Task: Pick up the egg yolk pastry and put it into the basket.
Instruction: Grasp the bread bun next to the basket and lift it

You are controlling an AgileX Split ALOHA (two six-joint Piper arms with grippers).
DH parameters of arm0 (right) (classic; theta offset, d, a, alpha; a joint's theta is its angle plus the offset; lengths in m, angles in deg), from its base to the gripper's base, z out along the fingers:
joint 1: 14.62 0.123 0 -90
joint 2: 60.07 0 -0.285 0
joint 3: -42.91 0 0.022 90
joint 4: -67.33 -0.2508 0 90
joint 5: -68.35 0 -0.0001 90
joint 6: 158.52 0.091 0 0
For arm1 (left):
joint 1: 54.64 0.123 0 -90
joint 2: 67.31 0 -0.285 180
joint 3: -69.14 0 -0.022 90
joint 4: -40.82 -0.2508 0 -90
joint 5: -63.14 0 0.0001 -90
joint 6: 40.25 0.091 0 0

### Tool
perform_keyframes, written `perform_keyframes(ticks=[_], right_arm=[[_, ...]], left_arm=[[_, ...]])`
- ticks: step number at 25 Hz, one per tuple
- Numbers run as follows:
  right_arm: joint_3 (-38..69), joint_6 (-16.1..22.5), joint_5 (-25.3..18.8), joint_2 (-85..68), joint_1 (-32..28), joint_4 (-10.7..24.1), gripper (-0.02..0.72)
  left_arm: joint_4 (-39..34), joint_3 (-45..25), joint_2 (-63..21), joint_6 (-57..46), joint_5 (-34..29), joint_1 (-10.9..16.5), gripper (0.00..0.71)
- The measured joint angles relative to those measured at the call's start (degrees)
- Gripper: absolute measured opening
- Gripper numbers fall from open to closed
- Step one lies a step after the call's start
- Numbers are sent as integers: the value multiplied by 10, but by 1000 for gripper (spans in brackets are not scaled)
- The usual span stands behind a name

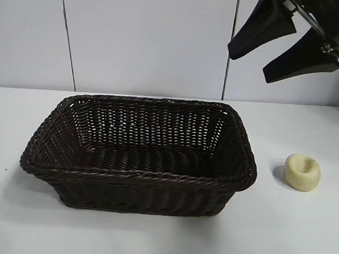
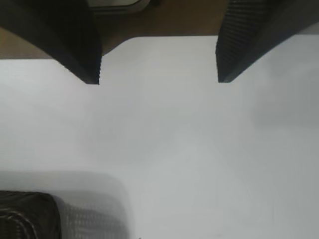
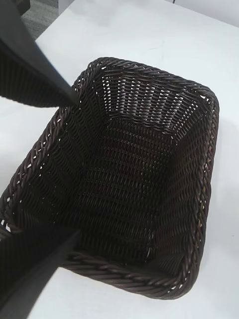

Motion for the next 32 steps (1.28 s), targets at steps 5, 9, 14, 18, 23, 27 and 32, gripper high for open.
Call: perform_keyframes(ticks=[5, 9, 14, 18, 23, 27, 32], right_arm=[[0, 11, -1, 0, 0, 2, 489], [0, 29, -3, 0, 0, 17, 489], [-15, 101, -11, 0, 0, 88, 489], [-39, 152, -19, 0, -3, 158, 489], [-45, 178, -37, 0, -50, 211, 489], [-45, 180, -44, 0, -116, 221, 489], [-45, 179, -44, 0, -164, 225, 489]], left_arm=[[0, 0, -67, 0, 1, 0, 479], [0, 0, -139, 0, -1, 0, 479], [0, 0, -202, 0, -4, 0, 479], [0, 0, -202, 0, -4, 0, 479], [0, 0, -202, 0, -4, 0, 479], [0, 0, -202, 0, -4, 0, 479], [0, 0, -202, 0, -4, 0, 479]])
